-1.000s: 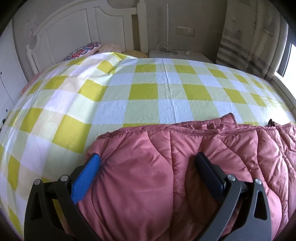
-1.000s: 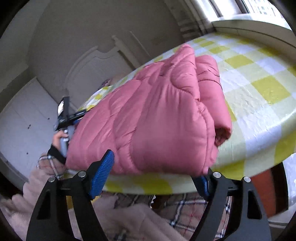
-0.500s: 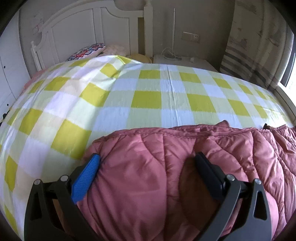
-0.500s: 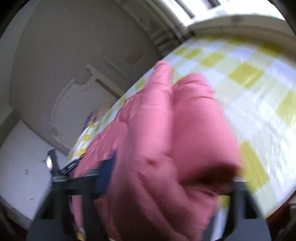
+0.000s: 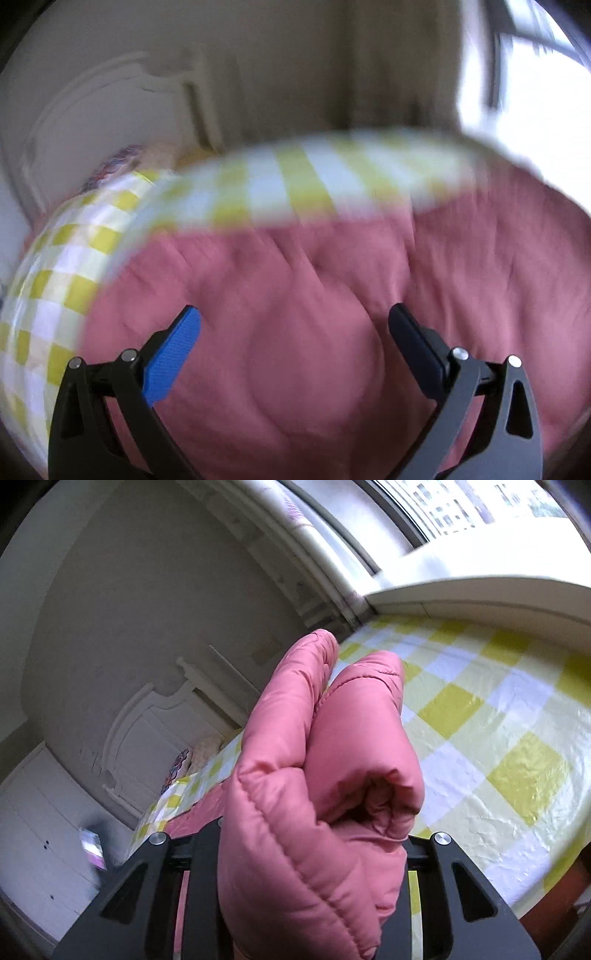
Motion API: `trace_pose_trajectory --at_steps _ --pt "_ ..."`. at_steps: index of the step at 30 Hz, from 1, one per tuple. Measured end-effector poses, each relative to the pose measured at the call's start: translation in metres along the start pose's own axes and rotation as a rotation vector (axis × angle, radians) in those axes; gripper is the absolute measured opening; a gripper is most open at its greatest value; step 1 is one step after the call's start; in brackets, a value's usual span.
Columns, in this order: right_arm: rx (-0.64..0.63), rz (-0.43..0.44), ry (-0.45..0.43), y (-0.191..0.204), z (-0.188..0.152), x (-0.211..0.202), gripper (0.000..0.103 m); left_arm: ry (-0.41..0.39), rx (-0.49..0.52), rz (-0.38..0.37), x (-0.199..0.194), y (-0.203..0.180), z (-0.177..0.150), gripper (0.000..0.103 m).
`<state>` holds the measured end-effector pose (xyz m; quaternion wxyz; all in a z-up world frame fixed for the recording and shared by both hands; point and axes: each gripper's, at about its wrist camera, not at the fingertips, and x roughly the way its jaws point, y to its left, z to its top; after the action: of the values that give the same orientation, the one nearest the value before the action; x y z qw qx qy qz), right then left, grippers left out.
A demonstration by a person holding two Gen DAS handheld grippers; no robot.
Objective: Fold large clothes
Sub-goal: 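Lift the jacket bundle up off the bed with the right tool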
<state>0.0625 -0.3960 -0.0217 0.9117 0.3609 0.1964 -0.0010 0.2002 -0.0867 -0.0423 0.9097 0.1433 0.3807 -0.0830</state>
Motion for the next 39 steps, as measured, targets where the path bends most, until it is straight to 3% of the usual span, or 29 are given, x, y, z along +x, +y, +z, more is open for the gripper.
trace_pose_trajectory --at_steps 2,4,5,7,10,12,14,16,17,20,22,25,27,30,33,36,37,39 --pt "-0.056 -0.010 -0.016 0.014 -0.001 -0.007 0.033 -0.096 0.021 0.067 -0.003 -0.012 -0.015 0.101" --pt "-0.130 -0.016 -0.040 0.030 -0.001 -0.015 0.033 -0.039 0.016 0.031 -0.005 -0.005 -0.007 0.101" --pt "-0.156 -0.015 -0.049 0.037 0.000 -0.018 0.033 -0.031 0.005 0.015 -0.011 0.002 0.002 0.101" --pt "-0.213 -0.010 -0.066 0.051 -0.001 -0.022 0.033 -0.109 -0.022 0.045 -0.027 0.016 0.022 0.101" --pt "-0.270 -0.008 -0.081 0.067 -0.004 -0.029 0.033 -0.164 -0.068 0.071 -0.027 0.033 0.067 0.101" --pt "-0.307 -0.005 -0.085 0.076 -0.006 -0.032 0.033 -0.104 -0.069 0.118 -0.003 0.035 0.089 0.101" --pt "-0.339 -0.004 -0.086 0.082 -0.006 -0.034 0.033 0.046 -0.031 0.127 0.049 0.029 0.097 0.101" --pt "-0.340 -0.003 -0.079 0.081 -0.002 -0.033 0.033 0.147 0.019 0.089 0.085 0.019 0.086 0.101" --pt "-0.338 -0.002 -0.072 0.080 -0.001 -0.034 0.033 0.149 0.010 0.062 0.090 0.021 0.080 0.101" --pt "-0.349 -0.012 -0.072 0.076 0.000 -0.036 0.033 0.054 -0.080 0.041 0.054 0.040 0.073 0.099" --pt "-0.341 -0.012 -0.074 0.076 0.003 -0.035 0.033 -0.073 -0.127 0.020 0.006 0.048 0.059 0.100" --pt "-0.353 -0.018 -0.081 0.085 0.001 -0.038 0.033 -0.184 -0.112 0.003 -0.052 0.044 0.026 0.101" --pt "-0.371 -0.021 -0.088 0.092 -0.001 -0.038 0.033 -0.189 -0.041 -0.018 -0.071 0.025 -0.004 0.101" --pt "-0.427 -0.025 -0.075 0.107 -0.013 -0.039 0.033 -0.143 0.067 -0.042 -0.062 -0.011 -0.048 0.101" --pt "-0.552 -0.083 -0.099 0.137 -0.030 -0.034 0.033 -0.188 0.053 -0.055 -0.056 -0.016 -0.061 0.101" --pt "-0.674 -0.143 -0.144 0.170 -0.043 -0.032 0.033 -0.147 0.044 -0.181 -0.063 0.007 -0.051 0.099" --pt "-0.711 -0.159 -0.160 0.182 -0.048 -0.031 0.033 -0.168 -0.006 -0.233 -0.074 0.028 -0.051 0.099" --pt "-0.854 -0.183 -0.214 0.225 -0.073 -0.023 0.034 -0.244 -0.130 -0.245 -0.094 0.074 -0.055 0.099"
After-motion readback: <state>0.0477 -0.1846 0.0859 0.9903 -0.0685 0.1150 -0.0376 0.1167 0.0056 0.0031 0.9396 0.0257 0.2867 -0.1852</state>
